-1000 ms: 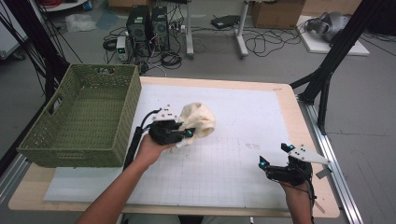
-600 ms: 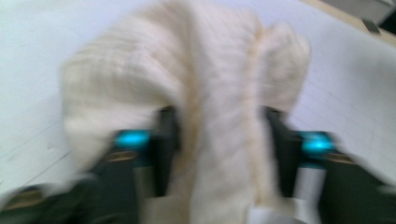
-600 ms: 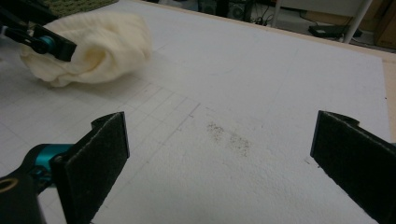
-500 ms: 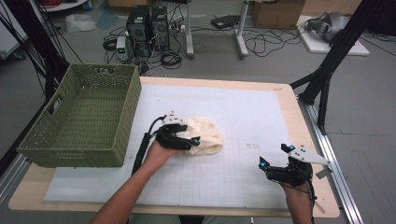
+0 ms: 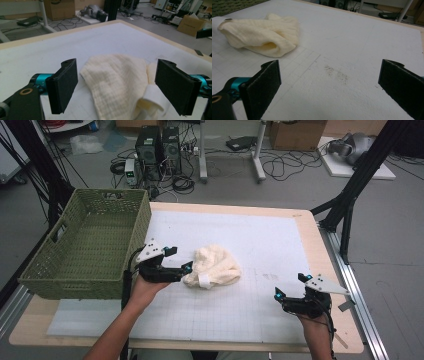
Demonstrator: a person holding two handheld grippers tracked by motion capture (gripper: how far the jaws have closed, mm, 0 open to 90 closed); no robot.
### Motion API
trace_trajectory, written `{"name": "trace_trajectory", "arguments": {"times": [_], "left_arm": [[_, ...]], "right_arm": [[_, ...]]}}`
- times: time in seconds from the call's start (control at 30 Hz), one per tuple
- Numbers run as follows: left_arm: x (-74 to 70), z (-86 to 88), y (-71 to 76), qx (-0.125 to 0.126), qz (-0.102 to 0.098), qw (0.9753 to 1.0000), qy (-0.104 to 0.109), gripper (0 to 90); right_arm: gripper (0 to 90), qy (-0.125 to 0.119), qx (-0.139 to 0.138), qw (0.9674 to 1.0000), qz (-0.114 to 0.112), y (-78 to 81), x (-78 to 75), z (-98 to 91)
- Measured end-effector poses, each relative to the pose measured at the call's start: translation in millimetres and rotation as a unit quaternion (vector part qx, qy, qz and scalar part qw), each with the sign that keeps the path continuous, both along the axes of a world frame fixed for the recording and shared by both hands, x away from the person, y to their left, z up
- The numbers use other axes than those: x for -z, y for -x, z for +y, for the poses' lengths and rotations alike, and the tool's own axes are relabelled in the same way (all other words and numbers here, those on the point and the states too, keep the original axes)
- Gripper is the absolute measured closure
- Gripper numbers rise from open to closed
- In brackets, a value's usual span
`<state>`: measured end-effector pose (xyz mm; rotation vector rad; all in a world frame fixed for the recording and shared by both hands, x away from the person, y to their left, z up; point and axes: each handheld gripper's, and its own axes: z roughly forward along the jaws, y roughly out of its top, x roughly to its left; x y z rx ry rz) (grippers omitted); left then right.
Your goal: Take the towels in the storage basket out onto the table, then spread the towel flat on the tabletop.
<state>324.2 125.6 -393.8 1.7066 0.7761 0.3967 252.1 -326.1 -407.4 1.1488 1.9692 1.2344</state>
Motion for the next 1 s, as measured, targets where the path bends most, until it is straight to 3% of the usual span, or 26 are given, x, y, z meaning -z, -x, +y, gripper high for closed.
{"name": "trace_trajectory", "arguments": {"times": [0.07, 0.33, 0.47, 1.0], "left_arm": [[6.1, 5.6, 3.0, -0.001, 0.002, 1.0000, 0.005, 19.0], [20.5, 15.1, 9.1, 0.005, 0.002, 0.9998, -0.017, 19.0], [19.0, 17.7, 7.8, -0.005, -0.001, 0.9999, -0.009, 19.1], [16.7, 16.5, 7.3, -0.007, -0.007, 0.9999, -0.008, 19.1]], "right_arm": [[3.6, -0.002, 0.000, 1.0000, 0.000, -0.1, -0.3, 0.3], [3.6, 0.000, -0.002, 1.0000, 0.001, -0.9, -0.6, 2.4], [3.6, 0.001, -0.001, 1.0000, 0.003, -2.2, 0.7, 1.5], [3.6, 0.003, -0.005, 1.0000, 0.004, -3.7, 1.5, 3.9]]}}
